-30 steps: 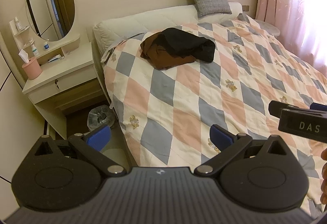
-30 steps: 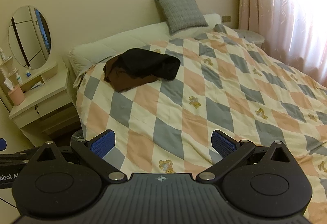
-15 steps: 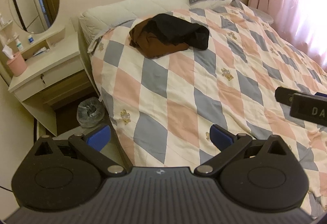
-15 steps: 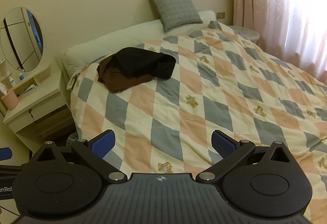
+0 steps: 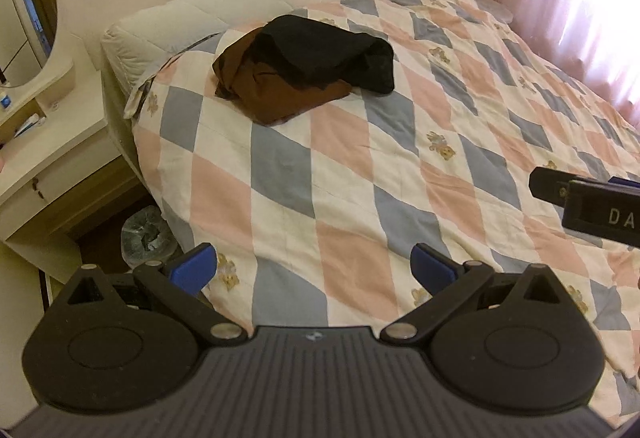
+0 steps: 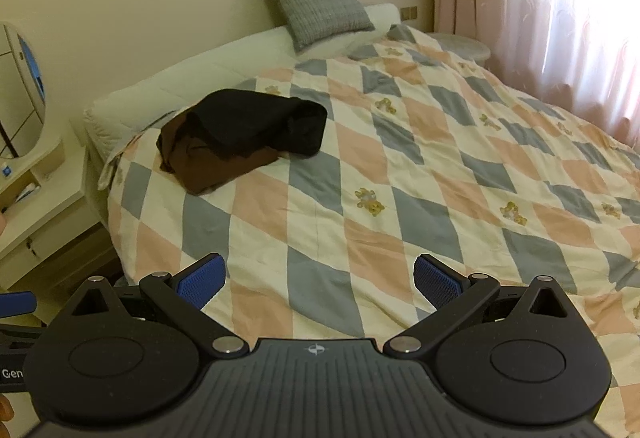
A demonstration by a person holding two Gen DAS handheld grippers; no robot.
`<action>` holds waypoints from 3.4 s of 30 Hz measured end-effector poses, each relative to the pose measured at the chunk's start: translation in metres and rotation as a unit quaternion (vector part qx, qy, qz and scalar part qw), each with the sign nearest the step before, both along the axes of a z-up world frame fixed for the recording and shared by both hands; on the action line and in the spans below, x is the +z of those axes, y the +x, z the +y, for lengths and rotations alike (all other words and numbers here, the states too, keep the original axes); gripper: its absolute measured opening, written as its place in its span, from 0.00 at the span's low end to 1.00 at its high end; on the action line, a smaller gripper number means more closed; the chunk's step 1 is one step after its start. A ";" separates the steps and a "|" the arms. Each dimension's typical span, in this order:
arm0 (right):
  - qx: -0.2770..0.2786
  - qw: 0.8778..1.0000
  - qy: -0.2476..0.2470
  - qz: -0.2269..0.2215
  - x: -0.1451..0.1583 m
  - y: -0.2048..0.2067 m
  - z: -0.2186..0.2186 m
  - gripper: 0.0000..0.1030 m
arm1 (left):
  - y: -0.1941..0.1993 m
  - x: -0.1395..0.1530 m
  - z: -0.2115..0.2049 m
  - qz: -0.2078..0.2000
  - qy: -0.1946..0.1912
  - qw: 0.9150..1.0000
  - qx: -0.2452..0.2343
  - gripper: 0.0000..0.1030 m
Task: Fold clothes
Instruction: 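Move both grippers toward the black trousers lying on the brown garment, then grasp the black trousers waistband with the left gripper while the right gripper grasps beside it, then lift the black trousers with both grippers and carry them across the bed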
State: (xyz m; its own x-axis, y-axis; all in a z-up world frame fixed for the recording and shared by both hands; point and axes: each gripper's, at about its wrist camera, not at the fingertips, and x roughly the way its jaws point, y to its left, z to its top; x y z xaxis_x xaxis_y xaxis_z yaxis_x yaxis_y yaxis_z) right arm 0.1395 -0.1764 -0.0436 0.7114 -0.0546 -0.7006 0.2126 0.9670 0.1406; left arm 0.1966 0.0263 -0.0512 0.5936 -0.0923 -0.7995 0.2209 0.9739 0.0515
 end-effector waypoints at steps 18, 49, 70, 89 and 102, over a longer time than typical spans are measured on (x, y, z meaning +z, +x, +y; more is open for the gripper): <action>0.003 0.999 -0.050 -0.013 -0.024 0.129 0.038 1.00 | 0.159 -0.044 0.049 0.068 -0.017 0.998 -0.005 0.99; 0.314 0.887 -0.332 -0.059 -0.189 0.378 0.102 0.40 | 0.402 -0.163 0.043 0.084 -0.087 0.992 -0.033 0.57; 0.352 0.913 -0.168 -0.117 -0.180 0.471 0.041 0.15 | 0.452 -0.203 0.016 0.073 -0.190 0.979 0.008 0.70; 0.344 0.917 -0.170 -0.106 -0.190 0.480 0.019 0.18 | 0.466 -0.222 -0.006 0.027 -0.250 0.968 -0.008 0.18; 0.369 0.898 -0.215 -0.103 -0.204 0.487 0.052 0.07 | 0.467 -0.191 -0.014 0.043 -0.187 0.981 -0.034 0.12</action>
State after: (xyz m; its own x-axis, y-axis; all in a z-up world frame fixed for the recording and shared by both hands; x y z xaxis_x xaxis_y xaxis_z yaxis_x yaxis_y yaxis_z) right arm 0.6265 -0.1241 -0.2476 0.7767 0.2520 -0.5772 -0.4972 0.8080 -0.3162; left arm 0.6634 0.0120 -0.2419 0.5080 -0.4258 -0.7487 0.2750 0.9040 -0.3275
